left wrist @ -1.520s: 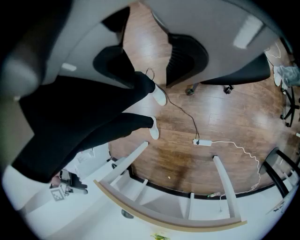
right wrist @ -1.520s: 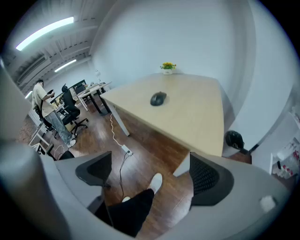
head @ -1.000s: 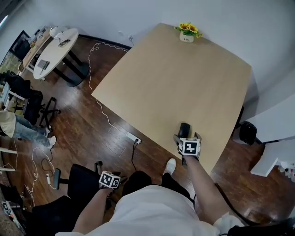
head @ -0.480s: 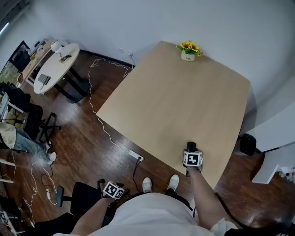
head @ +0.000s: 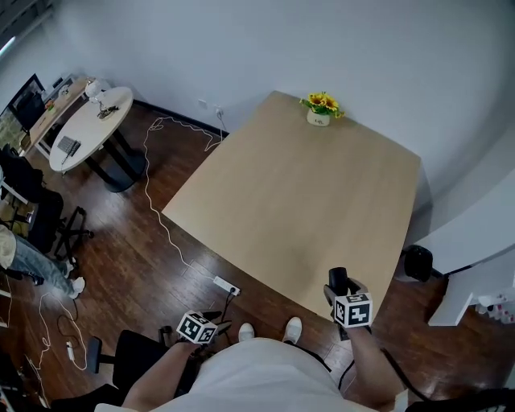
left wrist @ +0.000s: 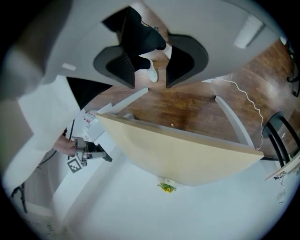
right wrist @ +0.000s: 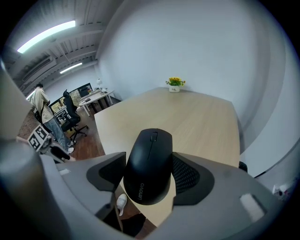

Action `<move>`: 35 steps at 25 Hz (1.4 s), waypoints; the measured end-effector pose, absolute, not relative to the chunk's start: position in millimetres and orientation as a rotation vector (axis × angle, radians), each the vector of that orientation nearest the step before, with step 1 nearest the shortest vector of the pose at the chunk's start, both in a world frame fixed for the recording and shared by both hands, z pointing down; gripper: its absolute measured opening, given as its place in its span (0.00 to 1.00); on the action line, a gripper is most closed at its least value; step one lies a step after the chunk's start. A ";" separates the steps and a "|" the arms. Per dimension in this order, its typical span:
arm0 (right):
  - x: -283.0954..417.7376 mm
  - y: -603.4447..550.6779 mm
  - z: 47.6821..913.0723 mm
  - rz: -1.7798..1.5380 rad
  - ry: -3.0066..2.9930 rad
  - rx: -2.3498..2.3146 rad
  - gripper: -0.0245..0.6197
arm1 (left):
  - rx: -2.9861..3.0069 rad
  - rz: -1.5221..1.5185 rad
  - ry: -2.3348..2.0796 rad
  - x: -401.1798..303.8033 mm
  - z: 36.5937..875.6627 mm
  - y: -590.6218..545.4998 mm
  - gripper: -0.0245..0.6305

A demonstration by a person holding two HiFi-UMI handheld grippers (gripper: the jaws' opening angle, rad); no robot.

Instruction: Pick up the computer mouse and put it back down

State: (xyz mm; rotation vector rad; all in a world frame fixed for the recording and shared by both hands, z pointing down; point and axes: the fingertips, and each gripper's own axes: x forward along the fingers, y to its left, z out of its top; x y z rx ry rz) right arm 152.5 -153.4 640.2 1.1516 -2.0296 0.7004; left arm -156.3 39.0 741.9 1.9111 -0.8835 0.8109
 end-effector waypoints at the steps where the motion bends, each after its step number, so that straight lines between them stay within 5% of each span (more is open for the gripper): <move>1: 154.4 -145.3 618.5 0.685 -2.053 1.151 0.51 | 1.933 0.798 -0.881 -152.2 737.0 32.8 0.33; 7: 171.7 -96.1 470.6 0.484 -2.189 1.243 0.51 | 2.063 0.710 -0.881 -132.2 697.5 7.9 0.33; 12: 163.0 -80.0 439.1 0.449 -2.246 1.242 0.51 | 2.166 0.634 -0.917 -120.7 665.2 -11.8 0.34; 26: 168.5 -92.3 461.3 0.505 -2.228 1.259 0.51 | 2.252 0.595 -0.985 -114.5 636.0 -29.6 0.35; 35: 191.5 -151.2 611.3 0.671 -2.015 1.265 0.51 | 2.271 0.639 -1.016 -115.9 626.2 -21.1 0.35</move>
